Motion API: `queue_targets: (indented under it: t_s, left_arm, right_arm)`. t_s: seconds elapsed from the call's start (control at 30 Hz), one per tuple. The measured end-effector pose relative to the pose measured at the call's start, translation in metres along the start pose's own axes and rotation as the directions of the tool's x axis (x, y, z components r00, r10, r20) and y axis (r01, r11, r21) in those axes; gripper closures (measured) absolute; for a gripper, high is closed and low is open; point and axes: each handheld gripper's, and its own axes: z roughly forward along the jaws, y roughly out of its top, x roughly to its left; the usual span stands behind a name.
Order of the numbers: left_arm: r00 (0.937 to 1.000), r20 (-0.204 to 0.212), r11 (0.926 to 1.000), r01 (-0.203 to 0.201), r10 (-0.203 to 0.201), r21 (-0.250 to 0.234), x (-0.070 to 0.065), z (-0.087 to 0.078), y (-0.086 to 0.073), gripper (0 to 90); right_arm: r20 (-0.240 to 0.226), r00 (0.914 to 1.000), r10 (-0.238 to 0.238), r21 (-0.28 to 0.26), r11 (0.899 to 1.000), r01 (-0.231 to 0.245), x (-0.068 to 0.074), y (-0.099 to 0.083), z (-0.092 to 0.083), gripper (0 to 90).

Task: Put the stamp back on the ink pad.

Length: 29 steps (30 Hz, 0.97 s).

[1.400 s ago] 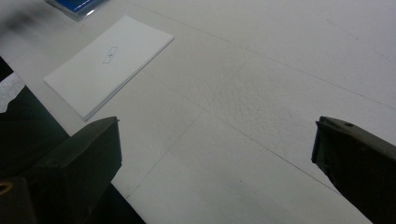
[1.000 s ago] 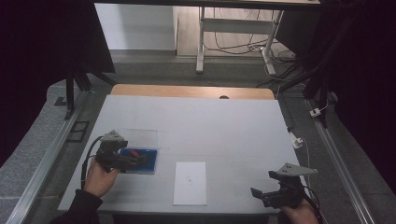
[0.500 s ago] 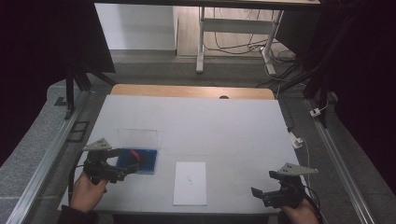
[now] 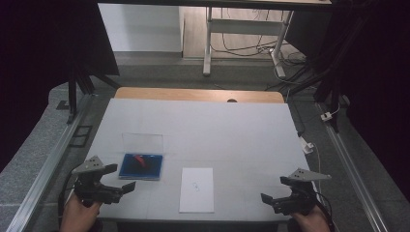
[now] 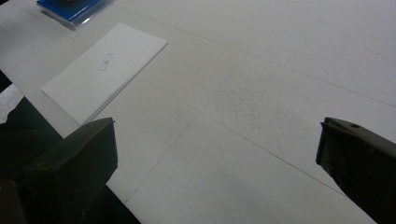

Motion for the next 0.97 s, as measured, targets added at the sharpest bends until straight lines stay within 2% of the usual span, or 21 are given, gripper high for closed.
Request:
queue_targets:
  t_s: [0.53, 0.83, 0.97]
  left_arm:
    - [0.9983, -0.058, 0.9984, 0.011, -0.007, 0.055, -0.003, -0.006, -0.023, 0.0]
    - [0.9959, -0.089, 0.9971, 0.025, -0.018, 0.072, -0.005, -0.009, -0.026, 0.0]
    - [0.9957, -0.088, 0.9969, 0.035, -0.029, 0.07, -0.004, -0.008, -0.025, 0.0]
  right_arm:
    - [0.003, 1.0, 0.006, 0.0, 1.0, -0.006, 0.0, 0.0, 0.0, 0.0]
    - [0.003, 1.0, -0.004, 0.008, 1.0, 0.004, 0.001, 0.001, 0.001, 0.0]
    - [0.01, 0.9999, -0.009, 0.013, 1.0, 0.009, 0.001, 0.0, 0.002, 0.0]
